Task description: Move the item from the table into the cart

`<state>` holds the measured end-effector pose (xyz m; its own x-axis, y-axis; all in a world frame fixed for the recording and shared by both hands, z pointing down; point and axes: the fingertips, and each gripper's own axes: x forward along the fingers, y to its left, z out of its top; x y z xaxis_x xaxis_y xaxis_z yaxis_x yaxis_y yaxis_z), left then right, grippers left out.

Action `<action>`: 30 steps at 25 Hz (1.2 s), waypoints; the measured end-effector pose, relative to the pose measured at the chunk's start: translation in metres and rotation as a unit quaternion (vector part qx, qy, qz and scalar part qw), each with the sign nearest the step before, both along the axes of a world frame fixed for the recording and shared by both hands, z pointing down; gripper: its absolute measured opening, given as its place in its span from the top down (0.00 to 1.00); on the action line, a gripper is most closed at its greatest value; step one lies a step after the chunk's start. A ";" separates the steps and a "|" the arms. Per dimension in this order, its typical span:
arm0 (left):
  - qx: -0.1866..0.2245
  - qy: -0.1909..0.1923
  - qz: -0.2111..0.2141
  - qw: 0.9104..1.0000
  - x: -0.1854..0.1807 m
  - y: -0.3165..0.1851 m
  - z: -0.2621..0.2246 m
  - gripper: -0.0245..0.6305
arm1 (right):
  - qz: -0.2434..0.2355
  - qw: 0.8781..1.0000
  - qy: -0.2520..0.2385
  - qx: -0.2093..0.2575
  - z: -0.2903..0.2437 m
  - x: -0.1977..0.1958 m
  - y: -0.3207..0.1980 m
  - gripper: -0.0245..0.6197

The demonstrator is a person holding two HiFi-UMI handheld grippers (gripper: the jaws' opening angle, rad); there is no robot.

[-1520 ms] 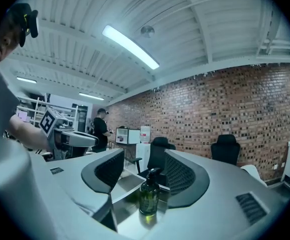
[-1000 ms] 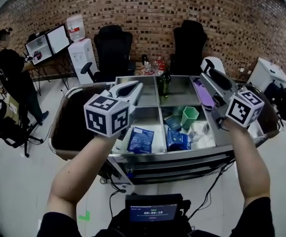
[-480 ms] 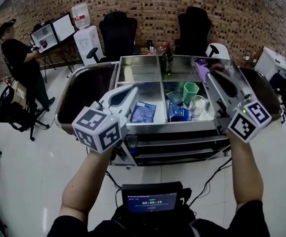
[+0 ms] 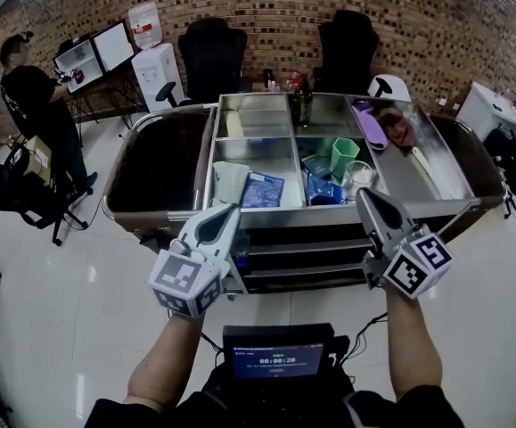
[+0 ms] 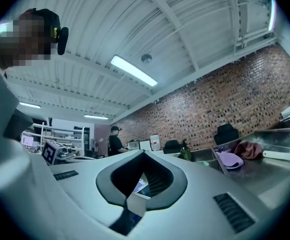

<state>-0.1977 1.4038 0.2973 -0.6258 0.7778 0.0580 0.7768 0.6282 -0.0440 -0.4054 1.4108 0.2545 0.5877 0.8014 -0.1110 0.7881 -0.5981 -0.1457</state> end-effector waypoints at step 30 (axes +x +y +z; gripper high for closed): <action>0.004 -0.007 0.022 1.000 -0.014 -0.018 0.008 0.95 | 0.020 0.999 -0.034 0.015 0.038 0.018 -0.030 0.96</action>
